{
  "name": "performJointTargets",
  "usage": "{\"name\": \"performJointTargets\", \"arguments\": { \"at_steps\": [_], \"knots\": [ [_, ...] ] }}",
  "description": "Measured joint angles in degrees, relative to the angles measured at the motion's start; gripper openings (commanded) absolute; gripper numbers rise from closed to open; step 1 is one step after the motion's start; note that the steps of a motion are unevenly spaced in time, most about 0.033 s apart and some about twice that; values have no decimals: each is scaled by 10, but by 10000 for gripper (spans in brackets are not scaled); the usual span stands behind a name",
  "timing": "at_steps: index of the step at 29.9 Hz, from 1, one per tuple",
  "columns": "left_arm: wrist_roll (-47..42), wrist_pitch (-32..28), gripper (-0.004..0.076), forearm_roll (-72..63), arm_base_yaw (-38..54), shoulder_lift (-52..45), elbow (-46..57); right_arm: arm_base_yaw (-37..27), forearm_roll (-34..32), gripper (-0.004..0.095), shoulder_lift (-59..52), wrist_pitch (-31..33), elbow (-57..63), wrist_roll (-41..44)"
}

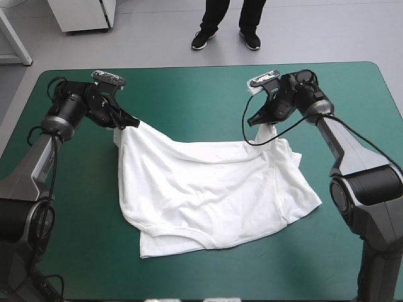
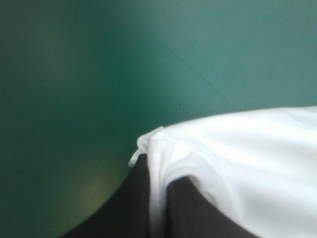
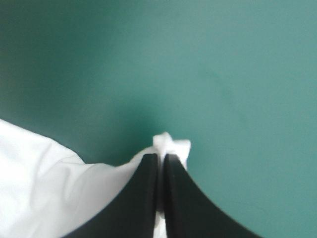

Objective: Fold the cloth

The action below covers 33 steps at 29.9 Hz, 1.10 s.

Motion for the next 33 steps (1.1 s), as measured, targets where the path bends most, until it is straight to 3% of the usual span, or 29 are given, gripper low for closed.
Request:
{"name": "performJointTargets", "arguments": {
  "at_steps": [14, 17, 24, 28, 33],
  "knots": [
    [15, -18, 1, 11, 0, 75, -10, -1, 22, -3, 56, -22, -4, -10],
    [23, -19, 82, 4, 0, 77, -10, -6, 33, 71, 56, -20, -7, -20],
    [43, -9, 505, 2, 0, 77, -11, -32, 89, 351, 57, 8, -27, -60],
    [43, 13, 543, 2, 0, 73, -11, -53, 121, 500, 55, 37, -62, -70],
    [43, 56, 543, 5, 0, 20, -11, -96, 164, 506, 23, 52, -80, -77]
  ]
}}
